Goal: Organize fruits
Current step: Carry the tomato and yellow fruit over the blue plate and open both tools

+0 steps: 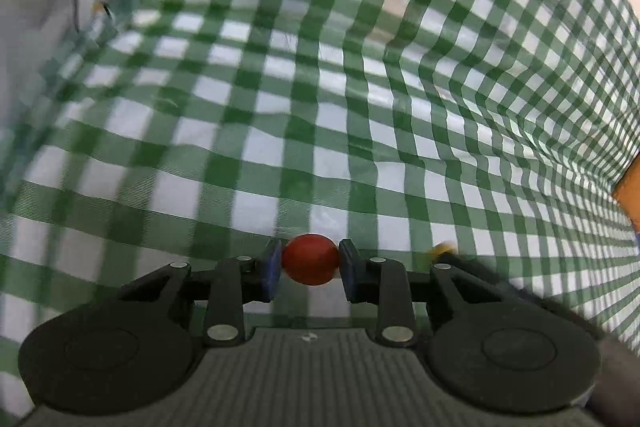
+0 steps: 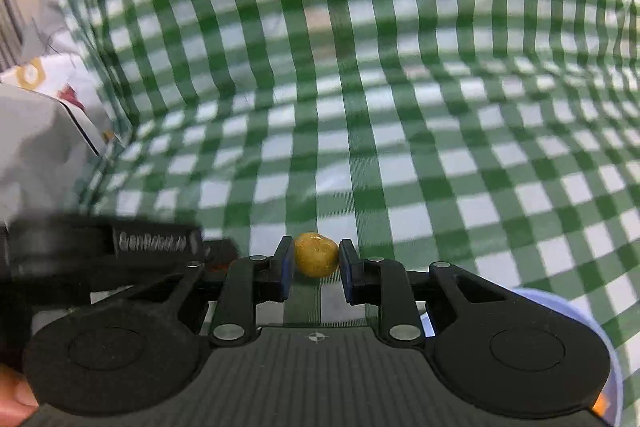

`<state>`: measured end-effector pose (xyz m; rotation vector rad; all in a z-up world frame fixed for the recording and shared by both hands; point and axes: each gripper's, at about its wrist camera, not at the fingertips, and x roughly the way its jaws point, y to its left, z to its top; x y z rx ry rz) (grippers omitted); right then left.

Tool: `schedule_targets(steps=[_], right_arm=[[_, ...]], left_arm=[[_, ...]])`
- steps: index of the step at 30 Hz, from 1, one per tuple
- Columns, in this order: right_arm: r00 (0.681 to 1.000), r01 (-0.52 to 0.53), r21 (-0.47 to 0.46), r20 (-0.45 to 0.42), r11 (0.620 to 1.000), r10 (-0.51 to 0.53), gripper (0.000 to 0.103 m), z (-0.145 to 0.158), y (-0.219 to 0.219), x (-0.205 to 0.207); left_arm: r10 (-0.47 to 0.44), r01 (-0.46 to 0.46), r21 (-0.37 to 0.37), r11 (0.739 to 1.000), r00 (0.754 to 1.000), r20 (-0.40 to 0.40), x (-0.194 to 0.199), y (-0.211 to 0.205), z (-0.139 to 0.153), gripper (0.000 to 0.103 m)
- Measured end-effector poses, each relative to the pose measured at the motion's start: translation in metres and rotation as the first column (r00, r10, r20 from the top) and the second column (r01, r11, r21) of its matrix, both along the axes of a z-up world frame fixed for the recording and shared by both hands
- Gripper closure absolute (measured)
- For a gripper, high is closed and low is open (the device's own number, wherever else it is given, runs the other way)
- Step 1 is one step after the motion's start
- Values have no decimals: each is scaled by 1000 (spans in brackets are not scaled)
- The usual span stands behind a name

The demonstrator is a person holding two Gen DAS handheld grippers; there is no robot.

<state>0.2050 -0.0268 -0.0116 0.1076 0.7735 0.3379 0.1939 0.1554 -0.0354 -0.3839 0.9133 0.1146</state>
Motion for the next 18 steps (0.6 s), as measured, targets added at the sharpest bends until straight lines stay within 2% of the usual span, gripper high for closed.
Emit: schedule_targets(steps=[3, 6, 8, 11, 14, 17, 18], right_arm=[[998, 3, 22, 59, 1000, -4, 78, 26, -14, -15], [991, -17, 22, 135, 1000, 14, 78, 50, -32, -40], [984, -29, 13, 174, 999, 26, 78, 60, -47, -59], [983, -16, 13, 185, 1000, 13, 78, 65, -72, -83], [986, 25, 31, 165, 999, -30, 78, 61, -97, -105], [989, 51, 35, 140, 998, -56, 78, 55, -115, -121], [986, 55, 29, 159, 998, -59, 78, 57, -119, -126]], left_arm=[[-7, 6, 54, 999, 1000, 26, -21, 0, 15, 69], [22, -24, 44, 999, 999, 43, -47, 4, 33, 69], [8, -11, 60, 998, 998, 56, -63, -1, 45, 69], [-47, 37, 120, 992, 995, 83, -90, -22, 59, 69], [-90, 78, 131, 988, 992, 87, -116, -42, 54, 69], [-168, 164, 145, 976, 986, 20, -128, -65, 38, 69], [-190, 184, 151, 971, 981, 25, -128, -71, 38, 69]])
